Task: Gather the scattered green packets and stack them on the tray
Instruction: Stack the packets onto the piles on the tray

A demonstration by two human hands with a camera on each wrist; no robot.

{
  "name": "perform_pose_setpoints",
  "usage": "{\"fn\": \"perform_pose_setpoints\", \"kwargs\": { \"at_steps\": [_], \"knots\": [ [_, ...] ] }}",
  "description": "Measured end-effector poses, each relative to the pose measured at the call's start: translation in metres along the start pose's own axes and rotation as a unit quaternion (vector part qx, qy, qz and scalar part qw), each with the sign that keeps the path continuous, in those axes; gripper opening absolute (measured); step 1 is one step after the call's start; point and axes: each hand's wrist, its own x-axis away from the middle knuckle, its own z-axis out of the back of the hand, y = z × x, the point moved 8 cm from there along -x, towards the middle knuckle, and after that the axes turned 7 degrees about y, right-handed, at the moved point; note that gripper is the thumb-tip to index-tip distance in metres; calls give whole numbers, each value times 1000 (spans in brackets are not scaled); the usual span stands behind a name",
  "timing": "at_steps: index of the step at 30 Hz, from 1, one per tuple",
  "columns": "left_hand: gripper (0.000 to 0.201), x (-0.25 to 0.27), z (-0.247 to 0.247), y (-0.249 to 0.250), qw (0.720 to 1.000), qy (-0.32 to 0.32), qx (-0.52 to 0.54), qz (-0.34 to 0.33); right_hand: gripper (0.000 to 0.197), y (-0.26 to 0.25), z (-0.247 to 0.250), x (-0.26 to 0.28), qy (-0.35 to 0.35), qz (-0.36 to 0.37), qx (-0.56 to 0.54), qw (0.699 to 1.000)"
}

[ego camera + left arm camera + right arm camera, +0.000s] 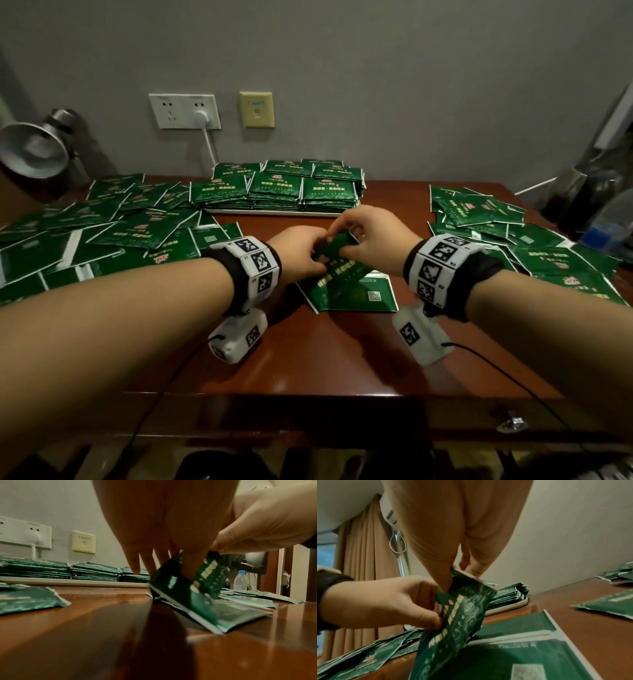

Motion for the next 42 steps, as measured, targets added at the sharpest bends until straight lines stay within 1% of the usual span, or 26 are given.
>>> {"fn": "perform_pose_setpoints", "kwargs": {
  "at_steps": [2,4,5,6,8,9,10,12,15,18,19,21,23,25,26,27,29,31,33,35,36,37,38,40,41,42],
  "knots": [
    [19,0,12,-3,1000,29,-8,0,24,-2,5,-4,26,-3,7,1000],
    [18,1,24,-10,999,46,-1,20,28,3,11,-8,50,-18,42,998],
    [21,2,30,-17,998,50,12,40,35,9,11,-9,41,-36,62,997],
    [23,3,34,-26,996,54,30,65,46,16,7,-7,10,-56,87,995],
    [27,5,40,-43,991,60,55,108,70,30,-12,2,-101,-87,137,982],
    [29,6,40,-50,989,59,53,121,79,35,-24,10,-159,-89,166,969],
    [30,6,40,-55,989,54,38,129,83,37,-34,17,-206,-77,199,955],
    [33,8,34,-62,990,21,-18,141,80,36,-49,28,-263,-39,250,931],
    [45,11,21,-67,984,-27,-101,146,66,26,-54,30,-289,14,321,902],
    [53,14,7,-63,984,-61,-115,120,63,14,-57,31,-315,57,408,855],
    [54,16,3,-61,985,-72,-112,107,65,10,-59,33,-328,65,424,842],
    [57,23,-5,-56,984,-107,-116,84,76,4,-63,34,-350,79,453,816],
    [74,32,-17,-54,976,-159,-132,64,92,3,-67,36,-358,95,478,796],
    [94,41,-28,-55,967,-195,-153,55,102,7,-71,36,-356,103,494,787],
    [98,43,-31,-55,967,-197,-156,53,102,8,-74,35,-350,106,498,787],
    [98,44,-33,-55,968,-192,-152,51,97,9,-77,34,-339,109,500,789],
    [97,46,-35,-54,971,-187,-142,52,72,5,-78,30,-310,110,491,807],
    [95,49,-36,-53,969,-196,-138,57,44,3,-72,23,-265,90,460,843],
    [94,52,-37,-53,967,-205,-141,61,23,2,-61,14,-228,60,400,885],
    [93,54,-36,-52,966,-207,-142,62,7,5,-53,6,-222,23,315,922],
    [93,54,-36,-52,966,-207,-140,63,4,7,-51,3,-227,4,279,933],
    [94,53,-37,-52,966,-208,-137,64,6,10,-49,0,-228,-12,254,940],
    [94,53,-37,-52,966,-209,-135,64,17,13,-46,-4,-219,-21,248,944],
    [95,53,-37,-53,967,-208,-131,64,48,19,-40,-9,-182,-26,282,941],
    [95,53,-37,-53,967,-208,-130,65,59,22,-39,-11,-166,-28,294,941],
    [95,53,-37,-53,967,-208,-130,65,66,26,-40,-10,-164,-36,294,941]
  ]
}}
